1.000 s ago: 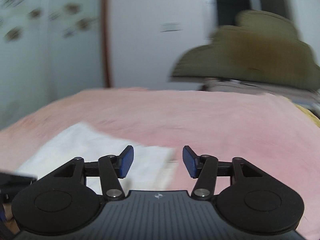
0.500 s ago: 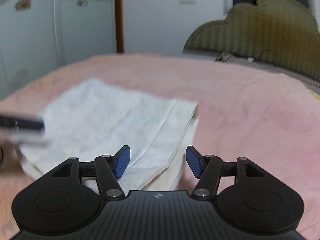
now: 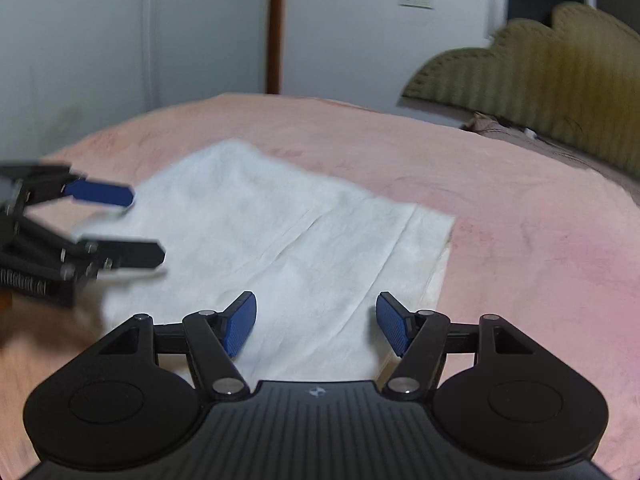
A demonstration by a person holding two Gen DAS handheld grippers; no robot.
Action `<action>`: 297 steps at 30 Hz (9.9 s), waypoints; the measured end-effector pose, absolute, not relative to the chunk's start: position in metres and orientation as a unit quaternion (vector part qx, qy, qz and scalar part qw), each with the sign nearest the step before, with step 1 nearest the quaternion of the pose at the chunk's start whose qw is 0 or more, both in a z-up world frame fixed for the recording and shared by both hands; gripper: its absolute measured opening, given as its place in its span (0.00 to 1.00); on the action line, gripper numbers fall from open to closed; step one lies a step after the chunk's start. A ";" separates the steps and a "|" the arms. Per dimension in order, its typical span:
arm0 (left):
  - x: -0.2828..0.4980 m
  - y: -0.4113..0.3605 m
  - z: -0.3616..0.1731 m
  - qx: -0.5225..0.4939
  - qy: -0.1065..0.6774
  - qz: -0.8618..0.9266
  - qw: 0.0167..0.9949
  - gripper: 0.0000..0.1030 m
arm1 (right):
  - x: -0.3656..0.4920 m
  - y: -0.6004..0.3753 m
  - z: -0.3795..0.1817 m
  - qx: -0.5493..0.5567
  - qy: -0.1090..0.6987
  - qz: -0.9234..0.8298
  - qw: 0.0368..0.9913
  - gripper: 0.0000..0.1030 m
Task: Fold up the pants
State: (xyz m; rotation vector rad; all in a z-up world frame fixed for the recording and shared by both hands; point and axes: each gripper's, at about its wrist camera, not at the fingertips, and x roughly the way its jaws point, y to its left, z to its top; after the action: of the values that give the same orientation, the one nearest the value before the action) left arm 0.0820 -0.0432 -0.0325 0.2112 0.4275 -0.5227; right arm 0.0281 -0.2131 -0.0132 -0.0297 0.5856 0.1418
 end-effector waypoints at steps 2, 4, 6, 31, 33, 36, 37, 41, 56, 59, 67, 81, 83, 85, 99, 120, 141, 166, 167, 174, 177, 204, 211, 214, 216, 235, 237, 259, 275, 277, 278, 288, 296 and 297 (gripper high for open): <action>0.097 -0.049 -0.039 0.111 0.251 -0.249 0.929 0.93 | 0.045 -0.220 -0.012 0.004 0.296 0.083 0.952 0.67; 0.101 -0.052 -0.050 0.120 0.293 -0.254 0.914 0.90 | 0.064 -0.225 -0.023 0.005 0.324 0.075 0.943 0.67; 0.085 -0.048 -0.053 0.130 0.261 -0.259 0.921 0.90 | 0.068 -0.225 -0.034 -0.028 0.343 0.060 0.937 0.67; 0.061 -0.030 -0.065 0.115 0.240 -0.275 0.924 1.00 | 0.000 -0.235 -0.050 0.052 0.294 0.024 0.954 1.00; 0.061 -0.030 -0.065 0.115 0.240 -0.275 0.924 1.00 | 0.000 -0.234 -0.050 0.051 0.294 0.022 0.954 1.00; 0.062 -0.030 -0.065 0.114 0.240 -0.276 0.924 1.00 | 0.002 -0.237 -0.051 0.066 0.299 0.024 0.952 1.00; 0.063 -0.029 -0.066 0.113 0.241 -0.277 0.923 1.00 | 0.002 -0.240 -0.052 0.077 0.301 0.026 0.950 1.00; 0.065 -0.027 -0.067 0.103 0.247 -0.281 0.922 1.00 | 0.006 -0.249 -0.056 0.113 0.311 0.035 0.943 1.00; 0.107 0.019 -0.042 0.062 0.249 -0.238 0.937 1.00 | 0.014 -0.257 -0.052 0.145 0.322 0.083 0.932 1.00; 0.148 0.038 -0.050 -0.033 0.342 -0.290 0.893 0.99 | 0.021 -0.265 -0.051 0.177 0.331 0.124 0.919 1.00; 0.189 0.026 -0.065 -0.106 0.401 -0.345 0.842 0.96 | 0.065 -0.289 -0.060 0.288 0.323 0.184 0.882 0.89; 0.148 0.034 -0.040 -0.039 0.290 -0.303 0.907 0.15 | 0.047 -0.268 -0.026 0.194 0.261 0.160 0.932 0.24; 0.144 0.033 -0.031 -0.034 0.269 -0.292 0.917 0.14 | 0.051 -0.262 -0.014 0.174 0.251 0.167 0.937 0.24; 0.147 0.035 -0.022 -0.033 0.249 -0.279 0.927 0.14 | 0.061 -0.254 -0.002 0.148 0.243 0.170 0.943 0.23; 0.239 0.057 -0.011 -0.021 0.259 -0.169 0.951 0.38 | 0.191 -0.229 -0.004 0.112 0.304 0.064 0.944 0.36; 0.135 0.054 -0.029 0.018 0.281 -0.165 0.945 0.88 | 0.090 -0.209 -0.027 0.108 0.276 0.000 0.955 0.64; 0.125 0.028 -0.069 0.059 0.334 -0.113 0.934 1.00 | 0.050 -0.149 -0.032 0.121 0.354 0.010 0.927 0.91; 0.125 0.027 -0.068 0.061 0.334 -0.113 0.934 1.00 | 0.063 -0.138 -0.056 0.053 0.319 -0.111 0.940 1.00; 0.125 0.028 -0.069 0.057 0.335 -0.114 0.934 1.00 | 0.065 -0.136 -0.057 0.047 0.320 -0.113 0.939 1.00; 0.121 0.024 -0.066 0.060 0.335 -0.114 0.933 1.00 | 0.071 -0.135 -0.061 0.053 0.341 -0.114 0.932 1.00; 0.114 0.025 -0.062 0.064 0.314 -0.041 0.946 0.98 | 0.070 -0.136 -0.062 0.056 0.340 -0.112 0.932 1.00; 0.109 0.034 -0.064 0.039 0.332 -0.030 0.942 1.00 | 0.061 -0.147 -0.061 0.038 0.342 -0.063 0.937 1.00; 0.109 0.034 -0.064 0.038 0.332 -0.031 0.942 1.00 | 0.062 -0.147 -0.062 0.039 0.341 -0.062 0.937 1.00; 0.109 0.034 -0.064 0.038 0.332 -0.031 0.942 1.00 | 0.061 -0.148 -0.062 0.039 0.342 -0.060 0.937 1.00; 0.109 0.033 -0.064 0.038 0.332 -0.030 0.942 1.00 | 0.061 -0.149 -0.062 0.039 0.341 -0.060 0.937 1.00; 0.109 0.034 -0.065 0.038 0.332 -0.031 0.942 1.00 | 0.066 -0.153 -0.061 0.029 0.342 -0.039 0.938 1.00; 0.109 0.034 -0.065 0.038 0.332 -0.031 0.942 1.00 | 0.067 -0.157 -0.061 0.034 0.342 -0.037 0.938 1.00; 0.109 0.034 -0.066 0.036 0.332 -0.031 0.942 1.00 | 0.068 -0.165 -0.059 0.034 0.340 -0.041 0.939 1.00; 0.109 0.034 -0.066 0.036 0.332 -0.031 0.942 1.00 | 0.069 -0.157 -0.062 0.039 0.341 -0.062 0.937 1.00; 0.109 0.033 -0.066 0.037 0.332 -0.031 0.942 1.00 | 0.069 -0.158 -0.062 0.039 0.341 -0.062 0.937 1.00; 0.109 0.034 -0.066 0.037 0.332 -0.031 0.942 1.00 | 0.069 -0.158 -0.062 0.039 0.341 -0.062 0.937 1.00; 0.109 0.033 -0.066 0.036 0.332 -0.031 0.942 1.00 | 0.069 -0.158 -0.062 0.039 0.340 -0.062 0.937 1.00; 0.109 0.034 -0.066 0.036 0.332 -0.031 0.942 1.00 | 0.069 -0.158 -0.062 0.039 0.340 -0.062 0.937 1.00; 0.109 0.034 -0.066 0.036 0.332 -0.032 0.942 1.00 | 0.069 -0.159 -0.062 0.039 0.340 -0.062 0.937 1.00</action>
State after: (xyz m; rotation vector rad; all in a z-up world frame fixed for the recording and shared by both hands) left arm 0.1087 0.0336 -0.0656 0.0735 0.6768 -0.0644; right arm 0.0685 -0.1586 -0.0616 0.0804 0.6953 -0.1258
